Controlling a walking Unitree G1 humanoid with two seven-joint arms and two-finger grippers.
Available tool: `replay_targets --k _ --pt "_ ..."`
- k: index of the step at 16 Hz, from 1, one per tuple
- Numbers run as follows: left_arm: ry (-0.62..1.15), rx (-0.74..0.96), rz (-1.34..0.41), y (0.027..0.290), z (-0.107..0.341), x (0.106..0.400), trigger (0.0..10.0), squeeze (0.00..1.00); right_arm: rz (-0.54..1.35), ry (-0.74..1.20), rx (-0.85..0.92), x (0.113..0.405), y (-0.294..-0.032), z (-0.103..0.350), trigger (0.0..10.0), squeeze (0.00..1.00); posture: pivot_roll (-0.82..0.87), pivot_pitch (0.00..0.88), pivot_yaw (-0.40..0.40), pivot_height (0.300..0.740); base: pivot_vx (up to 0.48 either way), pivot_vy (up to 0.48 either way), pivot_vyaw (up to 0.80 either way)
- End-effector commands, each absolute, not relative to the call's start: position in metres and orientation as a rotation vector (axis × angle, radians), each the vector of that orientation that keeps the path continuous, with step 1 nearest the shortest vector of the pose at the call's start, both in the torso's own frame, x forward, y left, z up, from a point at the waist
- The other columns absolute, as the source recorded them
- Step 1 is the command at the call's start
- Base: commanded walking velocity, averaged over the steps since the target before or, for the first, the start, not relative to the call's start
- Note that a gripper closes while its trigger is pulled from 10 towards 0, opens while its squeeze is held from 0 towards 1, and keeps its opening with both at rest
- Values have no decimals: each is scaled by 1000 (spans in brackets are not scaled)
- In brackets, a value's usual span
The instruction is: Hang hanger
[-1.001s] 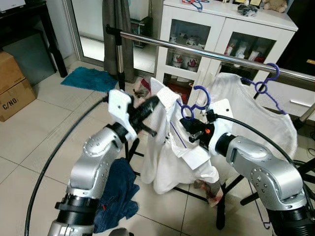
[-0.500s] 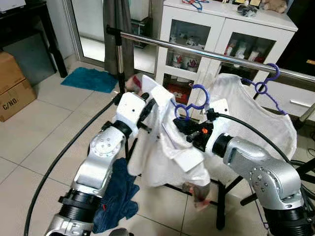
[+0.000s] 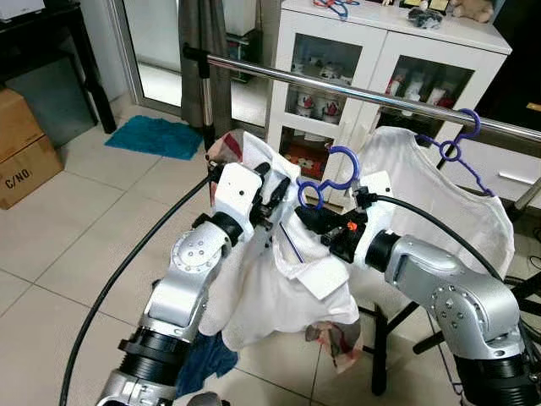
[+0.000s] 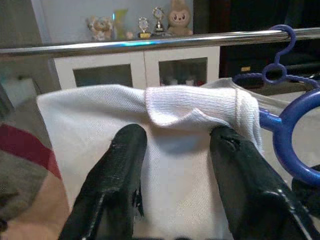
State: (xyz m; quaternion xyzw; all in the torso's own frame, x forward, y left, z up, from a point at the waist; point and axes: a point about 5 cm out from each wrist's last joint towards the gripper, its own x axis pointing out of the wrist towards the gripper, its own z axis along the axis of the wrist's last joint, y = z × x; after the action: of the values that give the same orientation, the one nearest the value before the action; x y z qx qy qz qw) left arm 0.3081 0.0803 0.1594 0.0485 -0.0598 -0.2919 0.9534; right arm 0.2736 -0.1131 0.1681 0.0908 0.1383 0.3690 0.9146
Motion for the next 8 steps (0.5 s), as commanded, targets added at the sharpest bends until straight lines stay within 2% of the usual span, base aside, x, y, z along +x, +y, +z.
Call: replay_targets --k 1,4,8 --pt "-96 43 -616 75 160 305 10000 1000 791 236 173 275 -112 181 10000 0 58 0 -67 740 0 0 0" --pt "-17 -112 -632 78 159 295 10000 1000 793 243 148 274 -113 180 10000 0 56 0 -65 740 0 0 0" --pt "-6 -61 -880 71 161 276 10000 1000 798 239 146 275 -113 182 10000 0 57 0 -70 740 0 0 0"
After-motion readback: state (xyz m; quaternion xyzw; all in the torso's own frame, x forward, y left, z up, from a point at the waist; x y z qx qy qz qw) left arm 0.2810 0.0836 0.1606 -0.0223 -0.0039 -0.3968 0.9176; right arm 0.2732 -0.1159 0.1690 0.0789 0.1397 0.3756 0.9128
